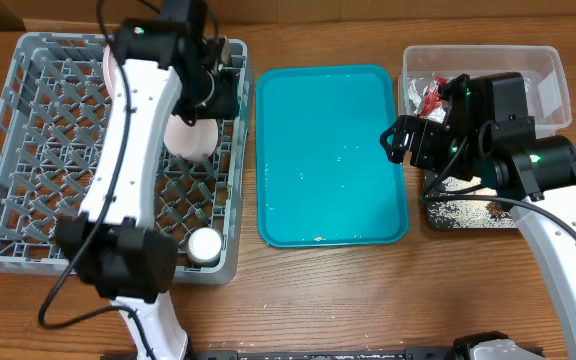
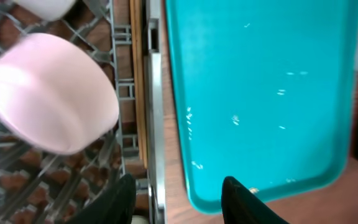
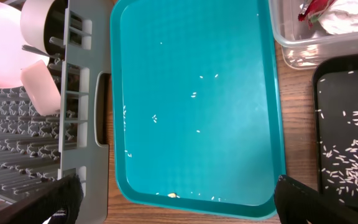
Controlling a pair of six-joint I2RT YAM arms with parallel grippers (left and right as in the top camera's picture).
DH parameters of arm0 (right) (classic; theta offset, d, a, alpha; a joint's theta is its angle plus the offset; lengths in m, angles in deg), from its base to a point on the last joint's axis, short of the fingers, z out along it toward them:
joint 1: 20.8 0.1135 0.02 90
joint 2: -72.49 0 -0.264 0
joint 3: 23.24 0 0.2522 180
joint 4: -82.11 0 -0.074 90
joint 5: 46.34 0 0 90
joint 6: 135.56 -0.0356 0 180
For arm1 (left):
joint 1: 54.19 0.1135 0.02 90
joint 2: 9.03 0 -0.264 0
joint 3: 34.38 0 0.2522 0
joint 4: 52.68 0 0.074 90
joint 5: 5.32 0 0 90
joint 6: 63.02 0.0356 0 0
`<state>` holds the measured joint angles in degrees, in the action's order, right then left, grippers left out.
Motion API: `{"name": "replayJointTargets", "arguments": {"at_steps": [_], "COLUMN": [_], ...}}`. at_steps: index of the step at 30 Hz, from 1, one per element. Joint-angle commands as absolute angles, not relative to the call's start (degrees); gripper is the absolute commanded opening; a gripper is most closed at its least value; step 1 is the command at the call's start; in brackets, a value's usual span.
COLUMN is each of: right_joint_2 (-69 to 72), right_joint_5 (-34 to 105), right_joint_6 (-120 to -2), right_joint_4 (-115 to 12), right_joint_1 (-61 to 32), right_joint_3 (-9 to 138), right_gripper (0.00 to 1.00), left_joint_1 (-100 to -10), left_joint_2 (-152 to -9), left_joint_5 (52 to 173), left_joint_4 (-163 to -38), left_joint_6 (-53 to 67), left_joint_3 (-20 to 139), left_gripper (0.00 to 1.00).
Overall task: Sort waste into correct bins and load items into the dishwasher
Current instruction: 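Carry the second chopstick to the rack and insert it upright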
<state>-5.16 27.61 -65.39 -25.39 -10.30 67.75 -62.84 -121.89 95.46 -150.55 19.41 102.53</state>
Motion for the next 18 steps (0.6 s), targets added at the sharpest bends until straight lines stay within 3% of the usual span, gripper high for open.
{"name": "replayJointTargets", "arguments": {"at_steps": [1,5,10,11,12,18], "right_joint_2": [-5.0,-5.0,-5.0,-5.0,-5.0,-5.0], "right_joint_5": [28.2,28.2,28.2,28.2,28.2,28.2], "right_joint_6": [-65.2,-65.2,-65.2,-65.2,-65.2,-65.2], "right_joint_4": [-25.5,-25.5,-25.5,-25.5,-25.5,-25.5], "right_joint_1": [-10.4,-10.4,-10.4,-10.4,-10.4,-10.4], "right_joint_3": [67.7,67.7,67.7,67.7,67.7,67.7], "right_gripper": [1.00,1.00,1.00,1.00,1.00,1.00], "left_joint_1": [-63.3,-63.3,-63.3,-63.3,-63.3,-63.3], "left_joint_2": [-115.6,-110.8,-106.6,-106.1,-105.8,-105.7], "left_joint_5": [96.6,96.5,96.3,96.1,96.1,96.3], "left_joint_4": [-152.4,-154.9,-157.9,-158.5,-159.2,-161.0], "left_joint_6": [19.0,18.3,17.9,18.0,18.0,17.5], "left_joint_3": [106.0,106.0,106.0,106.0,106.0,105.4], "left_gripper": [0.50,0.53,0.68,0.89,1.00,1.00]}}
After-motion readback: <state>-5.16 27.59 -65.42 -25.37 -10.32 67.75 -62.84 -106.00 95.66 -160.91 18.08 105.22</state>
